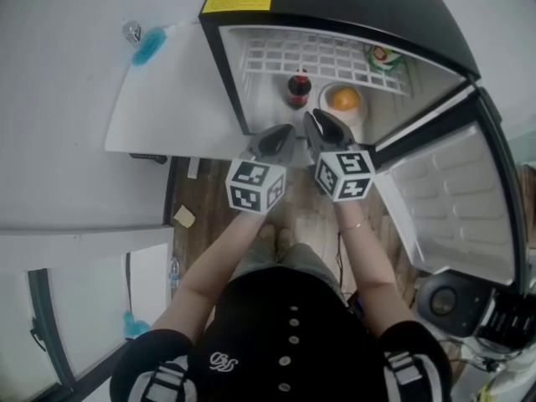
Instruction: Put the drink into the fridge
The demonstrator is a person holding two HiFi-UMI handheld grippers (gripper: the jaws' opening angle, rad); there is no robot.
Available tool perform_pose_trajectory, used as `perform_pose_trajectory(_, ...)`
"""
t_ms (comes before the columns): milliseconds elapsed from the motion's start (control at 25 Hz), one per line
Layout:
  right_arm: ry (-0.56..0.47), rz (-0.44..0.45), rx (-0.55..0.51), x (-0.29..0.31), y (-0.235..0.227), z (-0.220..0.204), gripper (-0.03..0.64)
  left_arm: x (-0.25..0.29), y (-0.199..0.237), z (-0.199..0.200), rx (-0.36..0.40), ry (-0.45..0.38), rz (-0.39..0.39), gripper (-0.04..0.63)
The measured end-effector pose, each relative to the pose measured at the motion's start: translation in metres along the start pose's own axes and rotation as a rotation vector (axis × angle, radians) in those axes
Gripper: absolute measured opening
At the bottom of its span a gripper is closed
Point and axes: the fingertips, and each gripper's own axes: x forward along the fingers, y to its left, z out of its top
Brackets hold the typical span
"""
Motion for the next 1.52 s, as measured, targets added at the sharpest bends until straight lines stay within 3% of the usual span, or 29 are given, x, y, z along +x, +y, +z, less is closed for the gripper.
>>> perform_pose_trajectory(200,-0.058,-0.018,-0.015,-0.025,0.006,0.02,0.011,-0.01,-0.009,0.007,0.019,-0.012,-0.02,0.008)
perform_pose_trajectory(600,-0.095,-0.012,-0.075,-0.055,0.025,0.037,0.008,-0.02,-0.016,0.022,0.044,-0.037,-0.051,0.008)
perform_pose_trajectory(1520,-0.073,-0.039,-0.064,-0.076,0.033,0.022,0.008,-0.027,-0.023,0.011,0.03,-0.041,-0.062,0.008)
